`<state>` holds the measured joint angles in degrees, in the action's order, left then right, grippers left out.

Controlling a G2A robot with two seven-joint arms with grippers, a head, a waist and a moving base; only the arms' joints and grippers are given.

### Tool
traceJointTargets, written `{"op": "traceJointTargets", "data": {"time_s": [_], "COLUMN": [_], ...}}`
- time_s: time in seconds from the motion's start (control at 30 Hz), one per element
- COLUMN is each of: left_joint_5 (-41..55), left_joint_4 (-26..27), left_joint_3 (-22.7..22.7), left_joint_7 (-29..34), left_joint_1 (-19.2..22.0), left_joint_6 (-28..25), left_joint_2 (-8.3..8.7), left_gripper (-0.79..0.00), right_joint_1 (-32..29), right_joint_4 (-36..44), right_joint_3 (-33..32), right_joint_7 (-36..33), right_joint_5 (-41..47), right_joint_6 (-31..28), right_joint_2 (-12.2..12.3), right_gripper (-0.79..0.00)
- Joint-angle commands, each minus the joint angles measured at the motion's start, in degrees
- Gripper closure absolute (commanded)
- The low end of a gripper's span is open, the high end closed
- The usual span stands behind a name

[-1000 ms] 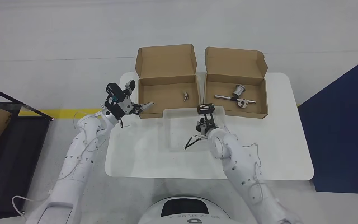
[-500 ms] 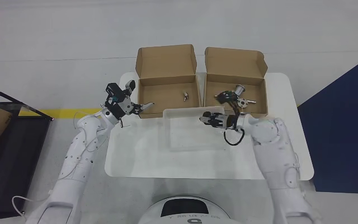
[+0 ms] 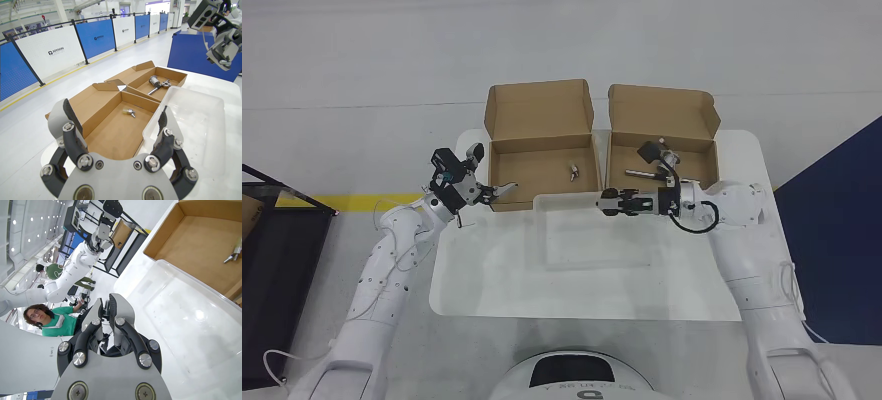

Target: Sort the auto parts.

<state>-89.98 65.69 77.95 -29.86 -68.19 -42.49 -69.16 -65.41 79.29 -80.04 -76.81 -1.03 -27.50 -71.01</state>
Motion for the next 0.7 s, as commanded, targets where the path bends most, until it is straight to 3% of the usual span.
{"op": "traceJointTargets", "data": {"time_s": [0.0,0.27,0.43,0.57,0.67], "left_joint_5": [0.0,0.0,0.0,0.0,0.0], "left_joint_4": [0.0,0.0,0.0,0.0,0.0], "left_joint_3": [0.0,0.0,0.0,0.0,0.0], "left_joint_7": [0.0,0.0,0.0,0.0,0.0], "left_joint_1": [0.0,0.0,0.0,0.0,0.0], "left_joint_6": [0.0,0.0,0.0,0.0,0.0], "left_joint_2": [0.00,0.00,0.00,0.00,0.00], "left_gripper": [-0.785,-0.785,-0.785,-0.785,-0.785], "right_joint_1": [0.0,1.1,6.2,12.0,16.1], "right_joint_4": [0.0,-1.6,-8.7,-18.4,-24.8], "right_joint_3": [0.0,1.2,1.7,2.1,5.2], "right_joint_7": [0.0,1.5,-3.5,-11.2,-11.2], "right_joint_5": [0.0,2.4,17.2,32.4,41.5], "right_joint_6": [0.0,2.7,4.6,11.3,15.2], "right_joint_2": [0.0,-0.1,-0.3,-0.7,-1.0], "right_gripper": [0.000,0.000,0.000,0.000,0.000]}}
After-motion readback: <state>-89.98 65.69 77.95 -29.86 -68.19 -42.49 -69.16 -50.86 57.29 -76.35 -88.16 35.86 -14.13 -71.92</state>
